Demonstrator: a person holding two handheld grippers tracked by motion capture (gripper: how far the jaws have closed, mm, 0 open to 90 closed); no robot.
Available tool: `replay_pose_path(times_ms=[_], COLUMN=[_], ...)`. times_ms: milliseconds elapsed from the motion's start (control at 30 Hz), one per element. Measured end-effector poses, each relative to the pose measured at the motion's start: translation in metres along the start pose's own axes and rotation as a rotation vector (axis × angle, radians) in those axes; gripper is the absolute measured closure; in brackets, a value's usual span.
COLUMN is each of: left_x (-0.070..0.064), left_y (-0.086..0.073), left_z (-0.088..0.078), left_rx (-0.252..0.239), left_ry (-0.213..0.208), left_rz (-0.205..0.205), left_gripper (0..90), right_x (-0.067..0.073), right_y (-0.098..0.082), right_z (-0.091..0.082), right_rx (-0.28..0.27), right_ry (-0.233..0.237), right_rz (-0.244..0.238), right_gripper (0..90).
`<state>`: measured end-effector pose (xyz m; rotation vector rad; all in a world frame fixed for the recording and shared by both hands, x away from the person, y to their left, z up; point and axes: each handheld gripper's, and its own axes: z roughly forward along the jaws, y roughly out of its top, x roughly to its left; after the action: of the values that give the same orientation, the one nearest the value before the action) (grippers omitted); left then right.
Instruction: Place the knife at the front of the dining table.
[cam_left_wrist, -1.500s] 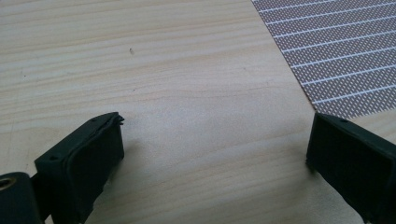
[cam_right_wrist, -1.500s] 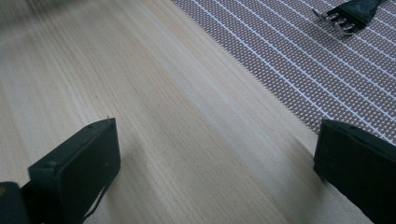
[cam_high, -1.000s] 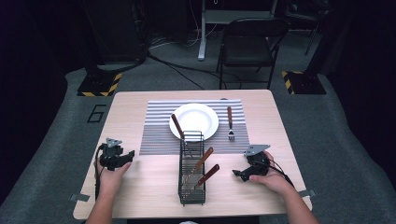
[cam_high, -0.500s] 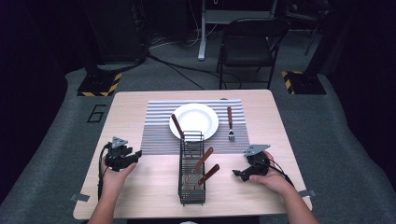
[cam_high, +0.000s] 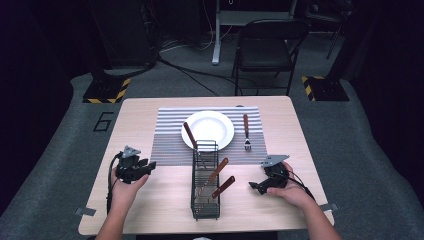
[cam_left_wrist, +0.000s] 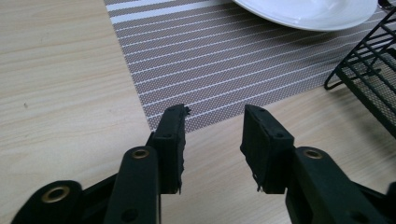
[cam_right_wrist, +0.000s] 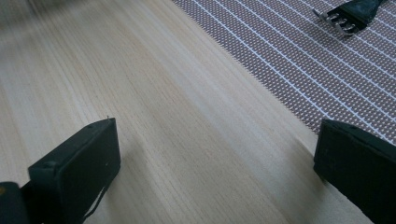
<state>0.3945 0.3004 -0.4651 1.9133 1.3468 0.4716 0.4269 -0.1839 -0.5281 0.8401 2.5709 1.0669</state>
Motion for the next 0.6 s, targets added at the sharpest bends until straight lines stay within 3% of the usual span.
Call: replay_pose_path(times_ms=[200, 367, 600], left_x=[-0.007, -0.014, -0.029], left_y=[0.003, 0.008, 0.019], left_z=[-0.001, 0.000, -0.002], left_rx=[-0.011, -0.040, -0.042], left_ry=[-0.035, -0.077, -0.100], left_rz=[0.032, 0.006, 0.054], left_gripper=[54.0, 48.2, 48.1], right_x=[0.000, 0.000, 0.000], right_y=[0.000, 0.000, 0.000], right_z=[0.000, 0.000, 0.000], right_rx=[0.000, 0.000, 0.002], right_ry=[0.000, 0.000, 0.001], right_rz=[0.000, 0.001, -0.007], right_gripper=[0.0, 0.0, 0.0])
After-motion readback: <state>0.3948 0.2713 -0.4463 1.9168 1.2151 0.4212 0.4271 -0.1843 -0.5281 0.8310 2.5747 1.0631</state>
